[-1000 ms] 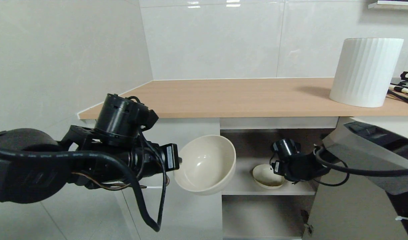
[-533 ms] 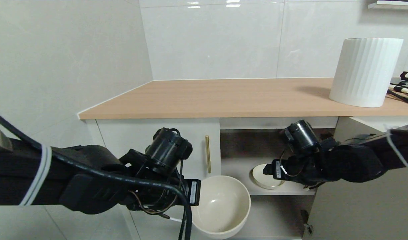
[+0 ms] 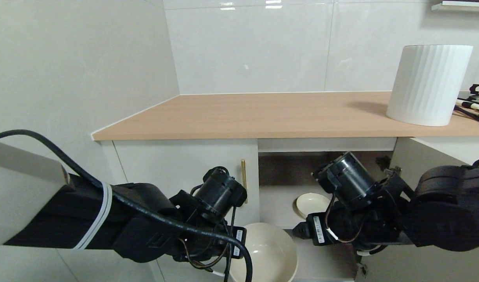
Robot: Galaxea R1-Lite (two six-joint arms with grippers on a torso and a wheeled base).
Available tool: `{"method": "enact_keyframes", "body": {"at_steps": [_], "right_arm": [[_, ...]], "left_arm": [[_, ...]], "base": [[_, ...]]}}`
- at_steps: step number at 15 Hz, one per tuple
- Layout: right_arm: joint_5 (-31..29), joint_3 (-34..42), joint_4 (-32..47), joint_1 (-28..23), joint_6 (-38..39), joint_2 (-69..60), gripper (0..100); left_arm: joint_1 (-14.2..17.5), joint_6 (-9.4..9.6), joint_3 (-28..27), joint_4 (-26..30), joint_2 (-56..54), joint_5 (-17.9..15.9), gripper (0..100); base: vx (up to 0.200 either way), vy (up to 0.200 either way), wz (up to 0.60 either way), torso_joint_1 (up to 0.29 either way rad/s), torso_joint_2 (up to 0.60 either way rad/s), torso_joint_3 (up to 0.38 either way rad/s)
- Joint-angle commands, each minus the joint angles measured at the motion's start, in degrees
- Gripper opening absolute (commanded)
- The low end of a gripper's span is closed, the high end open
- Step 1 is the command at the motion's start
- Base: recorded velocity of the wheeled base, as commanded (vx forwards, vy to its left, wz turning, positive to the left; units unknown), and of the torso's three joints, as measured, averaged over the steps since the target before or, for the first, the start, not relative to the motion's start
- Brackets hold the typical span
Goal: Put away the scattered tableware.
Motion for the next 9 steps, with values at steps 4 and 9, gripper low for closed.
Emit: {"method": "enact_keyframes", "body": {"at_steps": [4,9], "right_arm": [[-0.26,-0.33,-0.20,1.46,0.10,5.83,100],[-0.35,-0.42,-0.29,1.63,0.28,6.71,0]], "left_arm": [[-0.70,-0.10,0.01,-0.01,-0.99,0.50,0],[-1.14,-0.19,0.19,-0.01,-1.25,0.50,0]], "base": [[0.000,0.000,0.00,0.000,0.00,0.000],[0.000,0.000,0.00,0.000,0.00,0.000]]}}
